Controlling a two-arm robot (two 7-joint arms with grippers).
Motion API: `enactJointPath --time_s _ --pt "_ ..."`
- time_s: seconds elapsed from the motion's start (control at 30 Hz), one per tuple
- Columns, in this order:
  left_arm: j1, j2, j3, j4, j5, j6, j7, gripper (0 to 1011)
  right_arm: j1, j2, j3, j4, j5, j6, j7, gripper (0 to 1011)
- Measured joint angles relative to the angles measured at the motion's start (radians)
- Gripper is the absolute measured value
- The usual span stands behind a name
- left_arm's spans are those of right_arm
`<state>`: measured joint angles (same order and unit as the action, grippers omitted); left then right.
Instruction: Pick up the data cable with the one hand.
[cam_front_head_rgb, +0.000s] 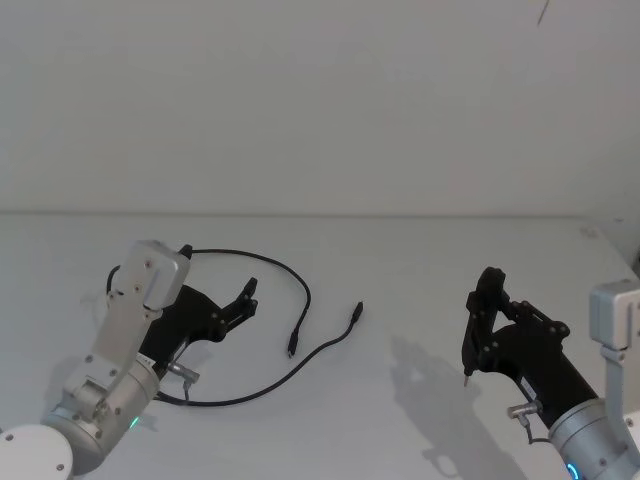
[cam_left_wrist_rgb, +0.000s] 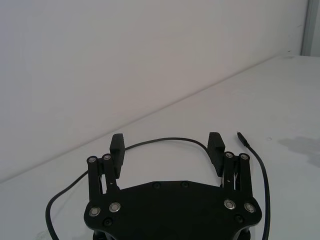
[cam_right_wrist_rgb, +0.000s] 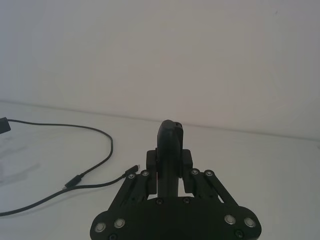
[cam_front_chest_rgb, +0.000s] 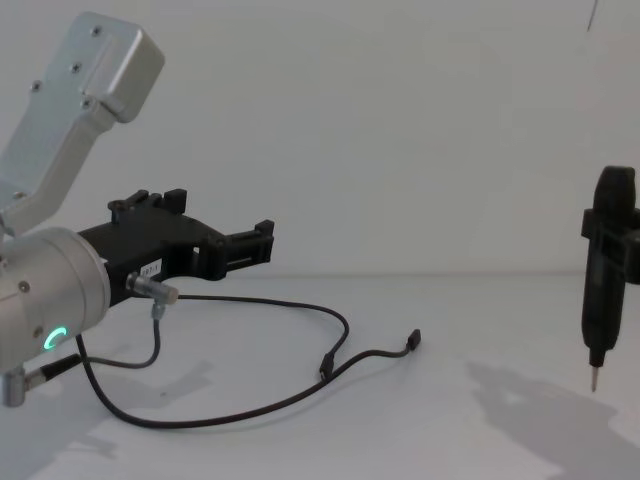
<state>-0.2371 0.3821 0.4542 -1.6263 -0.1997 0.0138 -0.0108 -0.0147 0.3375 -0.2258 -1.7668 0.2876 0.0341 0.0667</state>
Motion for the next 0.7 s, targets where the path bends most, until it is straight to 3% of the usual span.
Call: enactJointPath --time_s 0.7 --pt "0.000 0.000 0.000 0.000 -0.001 0.001 -0.002 1001 0.000 0.000 0.000 0.000 0.000 0.000 0.000 279"
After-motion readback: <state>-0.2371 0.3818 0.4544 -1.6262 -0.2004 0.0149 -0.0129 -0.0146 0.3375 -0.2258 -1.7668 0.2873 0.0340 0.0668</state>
